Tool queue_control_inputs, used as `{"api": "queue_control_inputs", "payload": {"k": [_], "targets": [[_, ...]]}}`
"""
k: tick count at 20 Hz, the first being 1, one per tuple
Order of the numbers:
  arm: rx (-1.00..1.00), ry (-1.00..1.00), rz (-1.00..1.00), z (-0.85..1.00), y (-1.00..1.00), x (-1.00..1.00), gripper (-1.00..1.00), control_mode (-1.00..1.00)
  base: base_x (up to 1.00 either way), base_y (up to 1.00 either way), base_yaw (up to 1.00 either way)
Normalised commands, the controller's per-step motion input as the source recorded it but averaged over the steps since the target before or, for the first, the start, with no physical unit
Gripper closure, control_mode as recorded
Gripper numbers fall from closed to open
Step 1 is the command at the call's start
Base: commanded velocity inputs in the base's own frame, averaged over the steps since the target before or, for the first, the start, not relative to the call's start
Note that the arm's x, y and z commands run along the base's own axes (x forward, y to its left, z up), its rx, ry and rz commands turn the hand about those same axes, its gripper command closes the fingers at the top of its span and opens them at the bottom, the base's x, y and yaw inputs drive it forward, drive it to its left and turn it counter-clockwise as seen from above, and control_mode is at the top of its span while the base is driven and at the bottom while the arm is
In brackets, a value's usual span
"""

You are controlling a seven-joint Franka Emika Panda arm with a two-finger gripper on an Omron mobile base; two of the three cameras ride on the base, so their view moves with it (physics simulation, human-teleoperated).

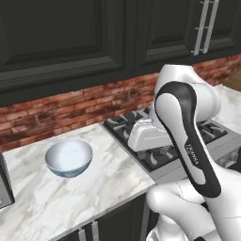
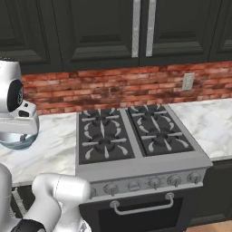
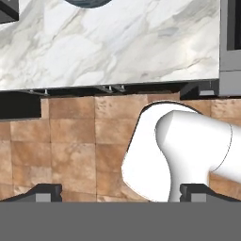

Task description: Pick the cup and bowl from the counter and place them on the counter next to the sink.

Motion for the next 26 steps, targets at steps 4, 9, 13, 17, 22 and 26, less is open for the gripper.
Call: {"api": "queue_control_inputs", "payload": {"k": [4,9,13,17,22,26], "targets": [[0.00,0.00,0.00,0.00,0.00,0.00,-1.00,1.00,0.00,0.00,0.00],[0.08,0.01,0.00,-0.25,0.00,-0.22,-1.00,-1.00,0.00,0.00,0.00],[0.21,-0.04,-0.04,-0.79,0.08,-0.45,-1.00,-1.00,0.00,0.00,0.00],[0.13,-0.10,-0.09,-0.49,0.01,-0.26,-1.00,-1.00,0.00,0.00,0.00],[0.00,-0.01,-0.11,0.01,0.00,0.08,-1.00,-1.00,0.00,0.00,0.00],[-0.09,0.13,-0.09,0.40,0.00,0.27,-1.00,-1.00,0.00,0.00,0.00]]}}
